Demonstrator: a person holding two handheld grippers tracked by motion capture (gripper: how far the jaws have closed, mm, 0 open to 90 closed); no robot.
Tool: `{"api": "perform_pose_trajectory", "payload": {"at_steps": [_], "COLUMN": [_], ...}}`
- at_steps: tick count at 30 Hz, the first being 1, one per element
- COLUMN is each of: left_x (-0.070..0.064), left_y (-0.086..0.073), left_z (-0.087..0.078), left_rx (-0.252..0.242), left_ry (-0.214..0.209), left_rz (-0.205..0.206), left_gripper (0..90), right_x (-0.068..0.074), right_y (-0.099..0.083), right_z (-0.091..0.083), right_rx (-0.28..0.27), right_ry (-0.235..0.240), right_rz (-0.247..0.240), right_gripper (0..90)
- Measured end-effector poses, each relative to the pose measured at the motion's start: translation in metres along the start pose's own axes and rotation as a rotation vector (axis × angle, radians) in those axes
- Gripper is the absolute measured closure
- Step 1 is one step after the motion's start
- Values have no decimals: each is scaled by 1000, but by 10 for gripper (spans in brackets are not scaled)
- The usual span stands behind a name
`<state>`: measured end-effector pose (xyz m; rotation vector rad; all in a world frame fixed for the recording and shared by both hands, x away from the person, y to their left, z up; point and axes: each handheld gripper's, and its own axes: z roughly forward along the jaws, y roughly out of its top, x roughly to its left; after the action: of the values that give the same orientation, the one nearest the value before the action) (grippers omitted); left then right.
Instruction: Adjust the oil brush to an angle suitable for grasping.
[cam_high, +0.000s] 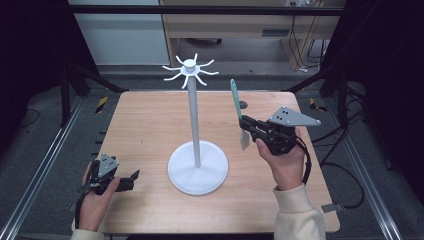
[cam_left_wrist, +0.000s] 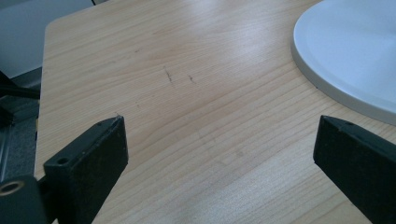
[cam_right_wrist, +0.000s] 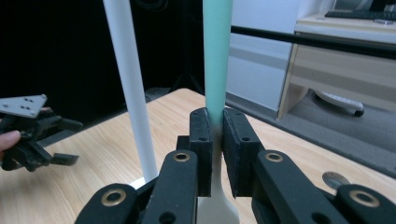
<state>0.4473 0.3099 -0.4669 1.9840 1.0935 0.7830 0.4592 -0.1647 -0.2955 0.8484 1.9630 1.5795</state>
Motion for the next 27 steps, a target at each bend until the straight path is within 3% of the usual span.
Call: {"api": "perform_pose_trajectory", "payload": {"at_steps": [16,27], "left_x": [2,-1], "left_y": [-1,0], "left_z": [-2,-1], "left_rx": [-2,5], "left_ry": [-2,7], "left_rz": [-5,8], "left_gripper": [27,27], "right_x": [12,33], "right_y": [14,22], "right_z": [-7,-14], "right_rx": [-57,-83], "right_ry": [14,57], "right_rz": [-20,-69], "right_gripper": [826,825]}}
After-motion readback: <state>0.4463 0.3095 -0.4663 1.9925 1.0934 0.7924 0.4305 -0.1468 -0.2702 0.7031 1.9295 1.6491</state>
